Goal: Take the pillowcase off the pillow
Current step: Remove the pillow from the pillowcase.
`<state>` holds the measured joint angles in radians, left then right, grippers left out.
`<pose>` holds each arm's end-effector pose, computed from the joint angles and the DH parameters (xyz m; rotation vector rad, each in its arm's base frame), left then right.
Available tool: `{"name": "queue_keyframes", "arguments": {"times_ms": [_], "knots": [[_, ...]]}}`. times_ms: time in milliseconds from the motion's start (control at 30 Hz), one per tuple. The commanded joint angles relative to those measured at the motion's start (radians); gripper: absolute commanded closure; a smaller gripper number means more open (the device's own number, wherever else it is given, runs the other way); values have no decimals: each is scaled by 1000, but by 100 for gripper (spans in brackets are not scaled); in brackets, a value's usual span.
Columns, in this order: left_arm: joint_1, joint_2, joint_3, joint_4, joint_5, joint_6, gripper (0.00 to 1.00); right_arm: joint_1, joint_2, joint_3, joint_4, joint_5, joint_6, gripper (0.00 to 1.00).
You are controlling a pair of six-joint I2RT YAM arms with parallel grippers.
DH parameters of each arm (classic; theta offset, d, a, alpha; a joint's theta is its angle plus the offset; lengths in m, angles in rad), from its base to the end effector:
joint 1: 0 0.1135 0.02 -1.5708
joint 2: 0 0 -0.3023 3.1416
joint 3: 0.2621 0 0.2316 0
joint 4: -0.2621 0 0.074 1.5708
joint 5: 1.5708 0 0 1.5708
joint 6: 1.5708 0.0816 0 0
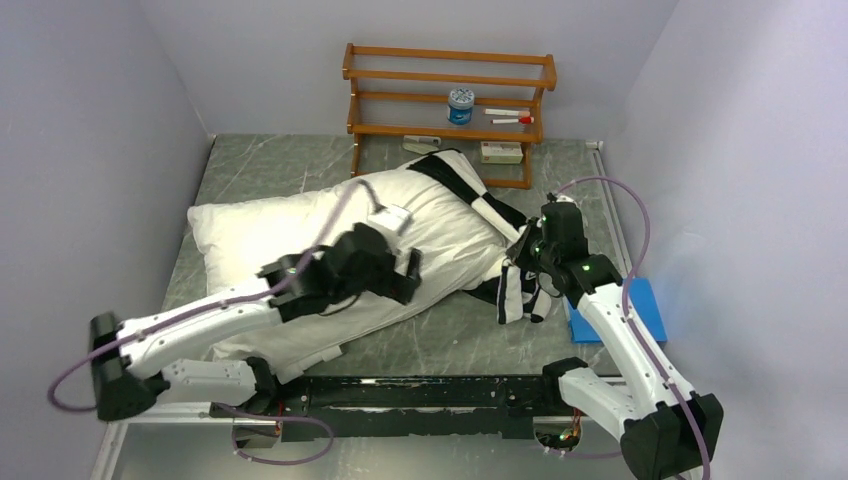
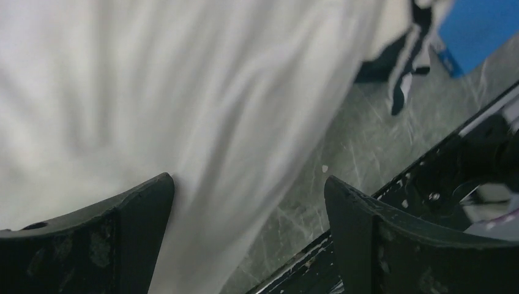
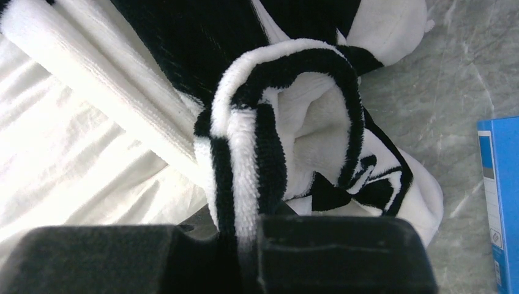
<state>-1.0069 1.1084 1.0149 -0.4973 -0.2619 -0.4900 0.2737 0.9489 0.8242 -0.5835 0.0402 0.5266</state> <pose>0.1463 -0.1919 0.3378 0.4114 2.1589 -0.5842 0.1852 0.0486 0.2898 0.3120 2.2850 0.3707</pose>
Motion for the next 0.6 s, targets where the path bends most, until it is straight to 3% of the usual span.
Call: {"name": "queue_keyframes", "arguments": {"times_ms": [0,100,267,333,433,467,500,567], "knots": [[-220,177,126,-119,-274,222,3,-33,-2,50,62,-2,-25,100],[-308,289,172,-135,-395,305,3,-41,-4,63,63,-29,0,100],[-335,442,188,-93,-525,396,2,-57,-17,62,63,-69,25,100],[-337,519,216,-121,-564,367,2,-67,-15,64,53,-67,27,100],[-306,647,260,-239,-765,228,7,-94,-13,73,35,-72,18,100],[-287,694,282,-315,-818,168,16,-108,-15,75,34,-82,11,100],[-268,733,305,-386,-868,84,39,-117,-16,77,36,-95,10,100],[-239,785,355,-517,-937,-47,76,-132,-18,88,33,-115,4,100]]}}
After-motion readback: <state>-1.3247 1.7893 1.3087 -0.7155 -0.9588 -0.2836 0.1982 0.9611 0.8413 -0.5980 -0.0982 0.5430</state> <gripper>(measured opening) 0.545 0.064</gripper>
